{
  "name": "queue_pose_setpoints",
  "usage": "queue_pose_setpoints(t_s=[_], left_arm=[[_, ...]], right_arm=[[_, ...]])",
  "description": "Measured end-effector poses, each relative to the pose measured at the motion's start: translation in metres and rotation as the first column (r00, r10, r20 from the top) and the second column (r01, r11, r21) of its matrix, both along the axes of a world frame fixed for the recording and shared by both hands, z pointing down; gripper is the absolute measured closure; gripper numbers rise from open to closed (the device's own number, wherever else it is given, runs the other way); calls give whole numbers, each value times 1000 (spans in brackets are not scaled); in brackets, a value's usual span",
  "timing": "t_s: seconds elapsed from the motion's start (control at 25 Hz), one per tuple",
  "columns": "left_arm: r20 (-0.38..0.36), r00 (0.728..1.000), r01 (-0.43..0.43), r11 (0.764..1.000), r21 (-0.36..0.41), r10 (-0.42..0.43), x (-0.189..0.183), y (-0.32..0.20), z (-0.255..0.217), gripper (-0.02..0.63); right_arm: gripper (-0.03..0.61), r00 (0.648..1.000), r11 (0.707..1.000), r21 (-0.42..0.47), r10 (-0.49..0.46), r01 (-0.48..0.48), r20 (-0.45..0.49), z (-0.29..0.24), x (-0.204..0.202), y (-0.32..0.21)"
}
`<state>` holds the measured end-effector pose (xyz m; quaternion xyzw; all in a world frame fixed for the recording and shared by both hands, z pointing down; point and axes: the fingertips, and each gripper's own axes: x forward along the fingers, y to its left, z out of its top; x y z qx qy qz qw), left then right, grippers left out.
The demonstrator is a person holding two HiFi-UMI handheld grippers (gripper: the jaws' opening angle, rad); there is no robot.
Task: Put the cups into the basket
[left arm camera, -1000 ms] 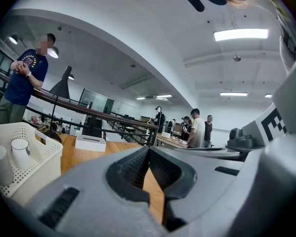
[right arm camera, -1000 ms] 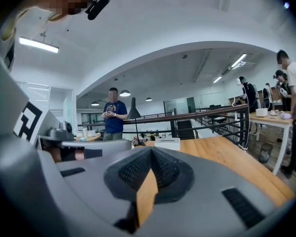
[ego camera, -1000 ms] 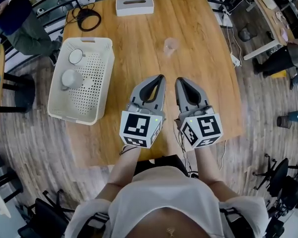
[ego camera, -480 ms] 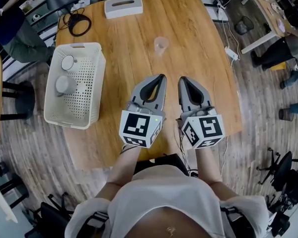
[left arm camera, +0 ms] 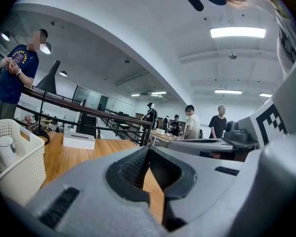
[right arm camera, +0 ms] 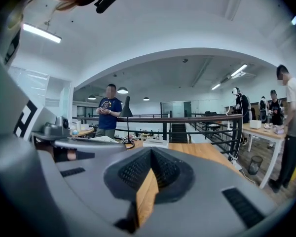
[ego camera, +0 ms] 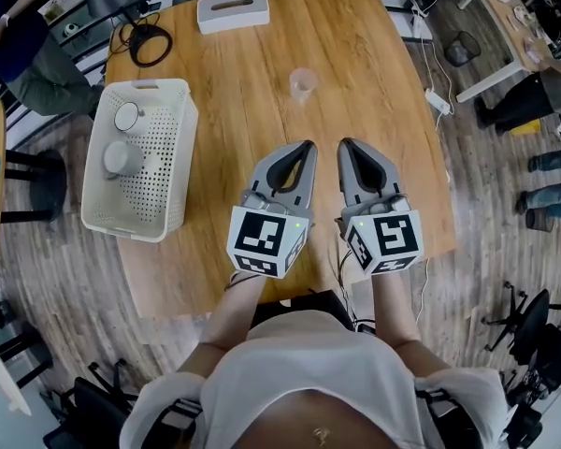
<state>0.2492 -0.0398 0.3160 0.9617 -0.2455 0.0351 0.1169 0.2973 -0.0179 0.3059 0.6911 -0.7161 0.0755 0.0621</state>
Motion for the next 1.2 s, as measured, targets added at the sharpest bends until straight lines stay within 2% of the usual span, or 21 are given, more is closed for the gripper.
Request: queue_pose_setpoints(t_s=[0.24, 0.44, 0.56, 0.88, 0.92, 1.08, 1.2], left_arm=[[31, 1000, 7, 1000, 4, -7, 3, -12, 8, 607], [51, 998, 26, 1000, 10, -26, 10, -38, 12, 607], [60, 998, 36, 999, 14, -37, 18, -52, 14, 607], [73, 995, 64, 998, 7, -64, 37, -94, 29, 607], [75, 995, 69, 998, 2, -69, 39, -100, 32, 607], [85, 993, 84, 996, -18, -83, 49, -122, 47, 607], [93, 991, 100, 994, -32, -97, 54, -136, 59, 607]], right_arm=[[568, 997, 997, 40, -65, 67, -37, -15, 16, -22], [568, 967, 979, -25, -203, 202, -151, -21, 28, -57], [568, 949, 968, -57, -251, 245, -189, -18, 29, -73], [566, 948, 956, -102, -287, 275, -134, 9, 41, -116], [549, 945, 951, -119, -300, 286, -129, 15, 43, -122], [373, 916, 907, -221, -387, 358, -105, 44, 44, -142], [288, 889, 870, -297, -443, 394, -114, 70, 47, -157]])
